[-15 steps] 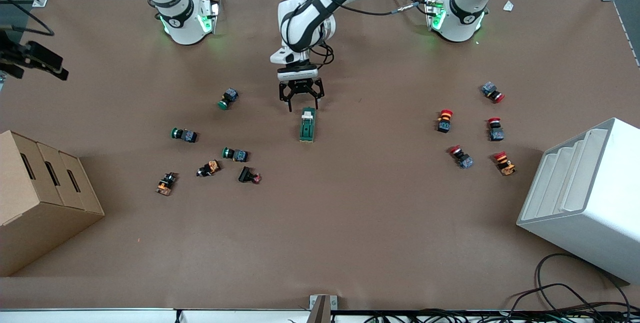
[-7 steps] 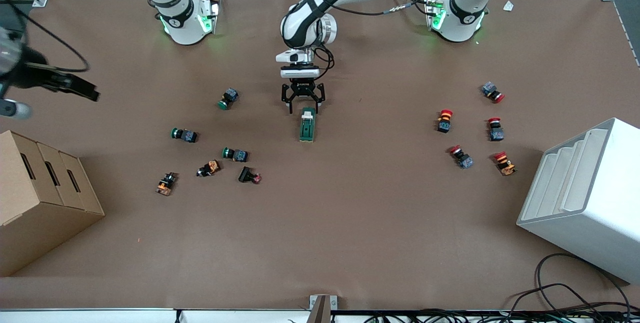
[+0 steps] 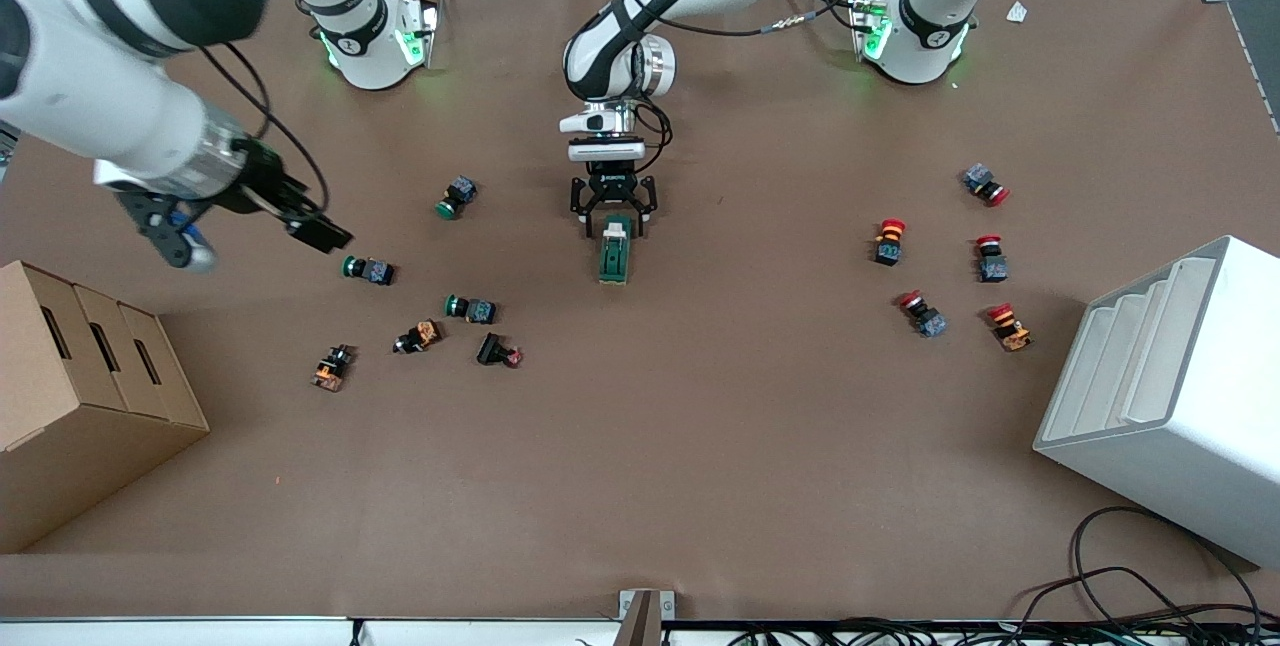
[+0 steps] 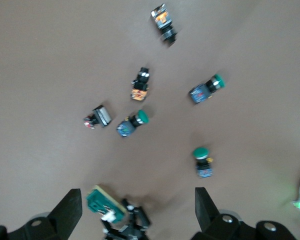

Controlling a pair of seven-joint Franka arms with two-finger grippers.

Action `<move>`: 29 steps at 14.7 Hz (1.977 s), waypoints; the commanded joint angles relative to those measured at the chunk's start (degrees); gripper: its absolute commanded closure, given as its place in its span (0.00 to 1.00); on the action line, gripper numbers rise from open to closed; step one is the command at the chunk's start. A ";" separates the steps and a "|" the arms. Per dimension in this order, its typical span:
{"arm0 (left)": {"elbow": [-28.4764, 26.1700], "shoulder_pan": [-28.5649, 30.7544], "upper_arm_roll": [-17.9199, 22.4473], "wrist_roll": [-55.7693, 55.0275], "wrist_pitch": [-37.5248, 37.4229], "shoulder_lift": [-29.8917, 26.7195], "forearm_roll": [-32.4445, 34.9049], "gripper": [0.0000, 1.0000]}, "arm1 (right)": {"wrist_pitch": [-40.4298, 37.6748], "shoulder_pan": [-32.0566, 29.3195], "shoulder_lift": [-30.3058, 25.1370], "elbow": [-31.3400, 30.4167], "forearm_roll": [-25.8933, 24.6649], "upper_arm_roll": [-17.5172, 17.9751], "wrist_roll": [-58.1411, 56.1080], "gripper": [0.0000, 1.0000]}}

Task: Close load switch with both arms
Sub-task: 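Reach the right gripper to the white lever while the left gripper holds, then push the white lever over with the right gripper to close it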

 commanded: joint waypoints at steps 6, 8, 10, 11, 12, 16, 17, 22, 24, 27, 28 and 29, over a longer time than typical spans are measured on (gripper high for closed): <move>-0.16 -1.85 0.49 -5.08 -1.30 1.12 1.40 0.02 | 27.18 17.92 10.11 -12.10 3.71 -0.38 23.14 0.00; -0.25 -1.85 0.49 -5.17 -1.30 1.12 1.40 0.02 | 33.77 20.82 15.20 -12.02 5.91 -0.38 24.81 0.00; -0.25 -1.77 0.49 -5.17 -1.38 1.12 1.49 0.02 | 39.05 22.58 19.43 -11.93 6.27 -0.38 25.70 0.00; -0.25 -1.77 0.49 -5.17 -1.38 1.12 1.40 0.02 | 40.64 23.72 21.10 -11.84 6.44 -0.38 26.40 0.00; -0.25 -1.77 0.58 -5.17 -1.38 1.12 1.49 0.02 | 42.13 25.04 22.51 -11.93 6.79 -0.38 26.49 0.00; -0.25 -1.77 0.58 -5.08 -1.30 1.12 1.49 0.02 | 47.42 29.27 25.51 -12.02 10.57 -0.38 26.67 0.00; -0.25 -1.77 0.58 -5.08 -1.38 1.12 1.49 0.02 | 47.42 29.79 25.60 -12.02 10.57 -0.46 26.58 0.00; -0.25 -1.68 0.58 -5.08 -1.30 1.03 1.40 0.02 | 48.47 33.31 26.39 -12.19 10.57 -0.47 26.05 0.00; -0.25 -1.68 0.58 -5.08 -1.30 1.03 1.49 0.02 | 49.17 33.84 27.35 -12.19 10.49 -0.55 25.97 0.00; -0.25 -1.68 0.58 -5.08 -1.38 1.03 1.49 0.02 | 53.47 34.63 29.55 -12.11 10.49 -0.47 25.97 0.00; -0.25 -1.68 0.58 -5.08 -1.38 1.03 1.49 0.02 | 54.01 34.63 29.90 -12.02 10.49 -0.47 26.05 0.00; -0.25 -1.59 0.58 -5.08 -1.38 1.03 1.49 0.02 | 54.01 34.63 29.99 -11.76 10.49 -0.47 26.40 0.00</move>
